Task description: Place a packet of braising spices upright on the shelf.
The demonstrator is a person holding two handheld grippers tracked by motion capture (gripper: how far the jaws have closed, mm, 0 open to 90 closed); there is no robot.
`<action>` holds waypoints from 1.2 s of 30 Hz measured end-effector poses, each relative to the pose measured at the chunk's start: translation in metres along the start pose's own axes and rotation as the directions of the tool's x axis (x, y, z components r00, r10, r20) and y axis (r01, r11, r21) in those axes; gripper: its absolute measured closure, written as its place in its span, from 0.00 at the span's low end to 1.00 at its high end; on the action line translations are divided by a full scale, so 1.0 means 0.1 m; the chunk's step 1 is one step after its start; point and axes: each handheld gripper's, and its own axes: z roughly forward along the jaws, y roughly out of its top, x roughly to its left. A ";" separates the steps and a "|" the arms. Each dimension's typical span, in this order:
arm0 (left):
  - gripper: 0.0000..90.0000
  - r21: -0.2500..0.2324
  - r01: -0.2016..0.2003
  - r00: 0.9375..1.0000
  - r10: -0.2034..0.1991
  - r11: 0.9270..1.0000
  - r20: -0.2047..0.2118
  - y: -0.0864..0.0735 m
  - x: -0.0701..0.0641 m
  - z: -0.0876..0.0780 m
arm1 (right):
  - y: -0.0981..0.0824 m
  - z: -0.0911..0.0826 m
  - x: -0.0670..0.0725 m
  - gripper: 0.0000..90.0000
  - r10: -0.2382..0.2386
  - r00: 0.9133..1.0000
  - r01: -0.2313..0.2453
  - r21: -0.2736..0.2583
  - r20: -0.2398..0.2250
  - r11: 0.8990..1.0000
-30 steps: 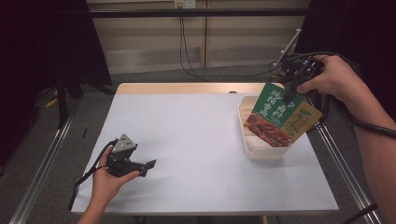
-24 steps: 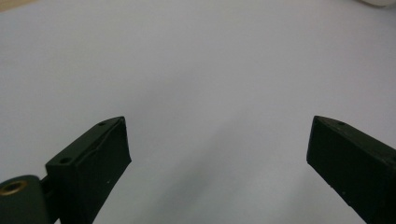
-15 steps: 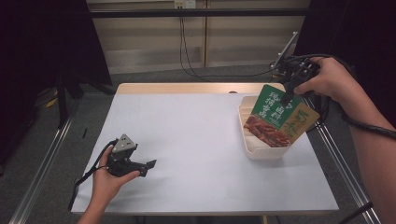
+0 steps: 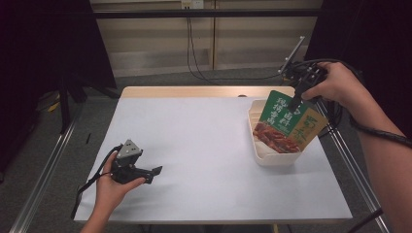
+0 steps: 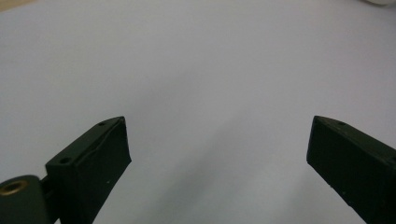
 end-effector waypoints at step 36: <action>0.06 -0.004 0.002 1.000 -0.002 1.000 0.019 -0.01 -0.01 0.01 | -0.01 0.11 -0.06 0.98 0.053 0.999 -0.053 -0.019 -0.011 0.998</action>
